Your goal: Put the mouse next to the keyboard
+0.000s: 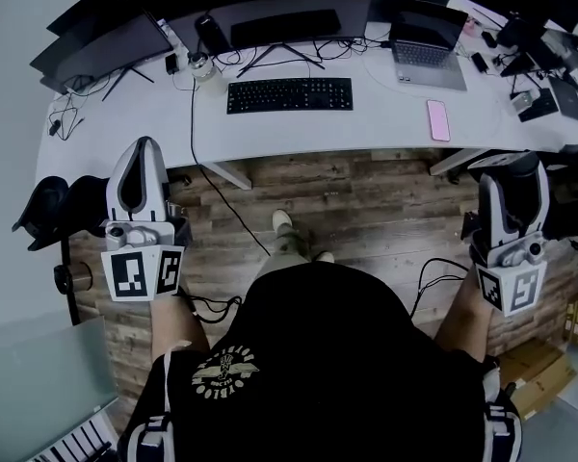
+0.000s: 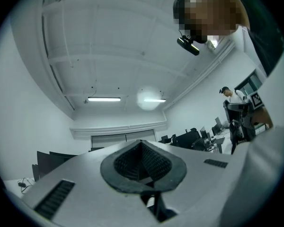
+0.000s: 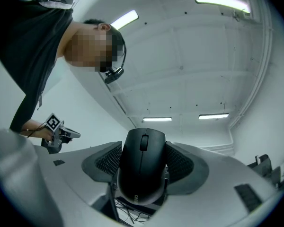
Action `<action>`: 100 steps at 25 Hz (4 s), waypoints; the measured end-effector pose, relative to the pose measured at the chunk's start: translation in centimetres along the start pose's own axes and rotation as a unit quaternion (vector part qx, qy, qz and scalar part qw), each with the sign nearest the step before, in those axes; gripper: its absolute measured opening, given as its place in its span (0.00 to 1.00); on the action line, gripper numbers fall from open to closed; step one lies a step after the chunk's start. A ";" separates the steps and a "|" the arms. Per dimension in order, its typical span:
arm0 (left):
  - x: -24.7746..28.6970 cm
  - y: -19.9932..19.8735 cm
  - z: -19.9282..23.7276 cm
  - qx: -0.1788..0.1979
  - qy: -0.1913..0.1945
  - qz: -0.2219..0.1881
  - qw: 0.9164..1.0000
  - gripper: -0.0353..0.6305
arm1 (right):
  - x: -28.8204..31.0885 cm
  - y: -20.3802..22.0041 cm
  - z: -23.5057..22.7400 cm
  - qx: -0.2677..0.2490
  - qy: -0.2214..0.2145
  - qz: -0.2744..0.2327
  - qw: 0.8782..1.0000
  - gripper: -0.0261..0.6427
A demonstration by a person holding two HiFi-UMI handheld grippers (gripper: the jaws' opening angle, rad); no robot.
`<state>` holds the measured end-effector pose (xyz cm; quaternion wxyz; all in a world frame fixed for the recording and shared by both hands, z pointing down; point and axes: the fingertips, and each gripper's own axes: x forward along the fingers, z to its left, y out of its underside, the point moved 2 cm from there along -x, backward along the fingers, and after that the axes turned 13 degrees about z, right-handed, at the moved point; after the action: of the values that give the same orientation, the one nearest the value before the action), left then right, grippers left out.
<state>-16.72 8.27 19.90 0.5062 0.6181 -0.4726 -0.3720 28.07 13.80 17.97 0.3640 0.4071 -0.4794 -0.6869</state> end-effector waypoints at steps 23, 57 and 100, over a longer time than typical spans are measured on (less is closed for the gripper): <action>12.9 3.3 11.1 -0.010 0.018 -0.002 1.000 0.06 | 16.5 2.6 1.8 -0.005 0.002 0.023 1.000 0.47; 25.2 6.6 17.6 0.003 0.050 0.015 0.999 0.06 | 29.5 4.3 0.5 -0.033 0.026 0.031 0.999 0.47; 35.8 13.0 12.4 -0.019 0.084 0.096 0.992 0.06 | 37.0 26.0 -7.3 0.065 0.036 0.257 0.964 0.47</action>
<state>-21.11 -30.02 30.65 0.5895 0.5887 -0.4785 -0.2774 22.64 -28.94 33.47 0.5183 0.3173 -0.5978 -0.5227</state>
